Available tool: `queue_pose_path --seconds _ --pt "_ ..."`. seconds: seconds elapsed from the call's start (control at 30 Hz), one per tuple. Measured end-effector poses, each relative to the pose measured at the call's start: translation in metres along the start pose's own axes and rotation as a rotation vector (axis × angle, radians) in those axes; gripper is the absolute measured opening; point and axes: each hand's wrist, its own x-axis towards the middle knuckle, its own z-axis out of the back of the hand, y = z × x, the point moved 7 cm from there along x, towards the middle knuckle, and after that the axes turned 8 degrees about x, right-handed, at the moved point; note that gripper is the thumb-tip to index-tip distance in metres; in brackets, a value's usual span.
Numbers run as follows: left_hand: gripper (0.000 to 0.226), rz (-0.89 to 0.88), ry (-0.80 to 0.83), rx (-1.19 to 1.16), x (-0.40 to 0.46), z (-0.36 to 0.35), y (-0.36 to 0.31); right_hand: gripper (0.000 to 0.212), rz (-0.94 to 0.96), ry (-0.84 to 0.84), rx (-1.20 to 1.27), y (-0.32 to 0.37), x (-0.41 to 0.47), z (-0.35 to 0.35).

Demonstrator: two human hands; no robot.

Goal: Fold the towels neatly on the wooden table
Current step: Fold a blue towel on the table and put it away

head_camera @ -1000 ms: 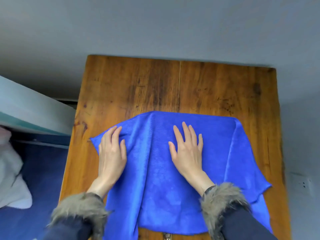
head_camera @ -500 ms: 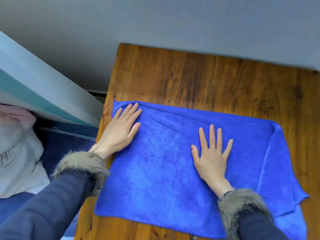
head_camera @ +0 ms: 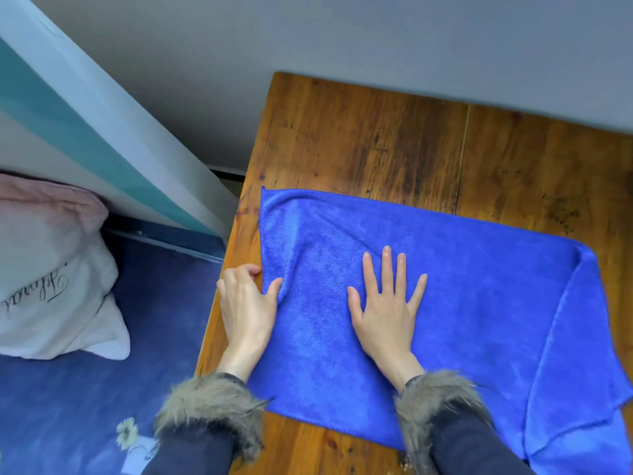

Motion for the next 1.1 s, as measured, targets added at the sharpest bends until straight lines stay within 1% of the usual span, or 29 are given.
queue_pose_path --seconds 0.07,0.13,0.2,0.3,0.33,0.4,0.47,0.57,0.63,0.67,0.7,0.73,0.77,0.87,0.97,1.03,1.1 --pt "0.030 0.051 0.032 0.000 0.006 -0.002 -0.002 0.060 0.011 -0.007 -0.030 -0.002 0.001 -0.001" --pt "0.022 0.061 0.060 0.045 0.011 -0.002 -0.003 0.060 0.013 -0.015 -0.035 -0.001 0.000 -0.001" --pt "0.018 0.054 0.044 0.017 0.013 0.004 -0.002 0.060 0.014 -0.023 -0.031 0.000 0.000 -0.001" --pt "0.019 -0.068 -0.002 -0.106 0.013 0.019 0.003 0.060 0.013 -0.022 -0.033 -0.001 0.000 -0.001" --pt "0.020 -0.131 0.001 -0.095 0.014 0.023 0.005 0.060 0.013 -0.022 -0.036 -0.001 0.000 -0.001" --pt "0.025 -0.235 -0.016 0.034 0.018 0.028 0.012 0.060 0.011 -0.020 -0.037 -0.001 0.000 -0.001" --pt "0.029 -0.268 -0.084 0.139 0.028 0.036 0.023 0.059 0.009 -0.018 -0.038 0.000 0.000 -0.001" --pt "0.030 -0.287 -0.233 0.100 0.032 0.049 0.024 0.060 0.009 -0.022 -0.040 0.000 0.000 -0.001" --pt "0.036 -0.398 -0.292 0.118 0.016 0.041 0.007 0.060 0.010 -0.027 -0.037 0.000 0.000 -0.001" --pt "0.040 -0.492 -0.283 0.143 0.003 0.029 -0.006 0.060 0.010 -0.029 -0.038 0.000 0.000 -0.001" --pt "0.042 -0.586 -0.239 0.171 -0.011 0.012 -0.018 0.060 0.011 -0.031 -0.037 -0.001 0.000 -0.001" --pt "0.044 -0.652 -0.179 0.202 -0.023 -0.007 -0.026 0.060 0.012 -0.034 -0.037 -0.001 0.000 -0.001" --pt "0.047 -0.680 -0.125 0.235 -0.031 -0.023 -0.031 0.060 0.015 -0.039 -0.036 -0.001 -0.001 -0.001" --pt "0.052 -0.661 -0.042 0.366 -0.028 -0.046 -0.023 0.059 0.025 -0.043 -0.040 -0.001 0.000 -0.001" --pt "0.054 -0.699 -0.022 0.451 -0.018 -0.044 -0.012 0.059 0.031 -0.042 -0.040 -0.001 0.001 -0.001" --pt "0.055 -0.722 -0.026 0.468 -0.014 -0.040 -0.008 0.059 0.029 -0.040 -0.037 0.000 0.001 -0.001" --pt "0.056 -0.710 -0.026 0.484 -0.011 -0.036 -0.002 0.060 0.017 -0.025 -0.033 0.002 0.002 -0.002"
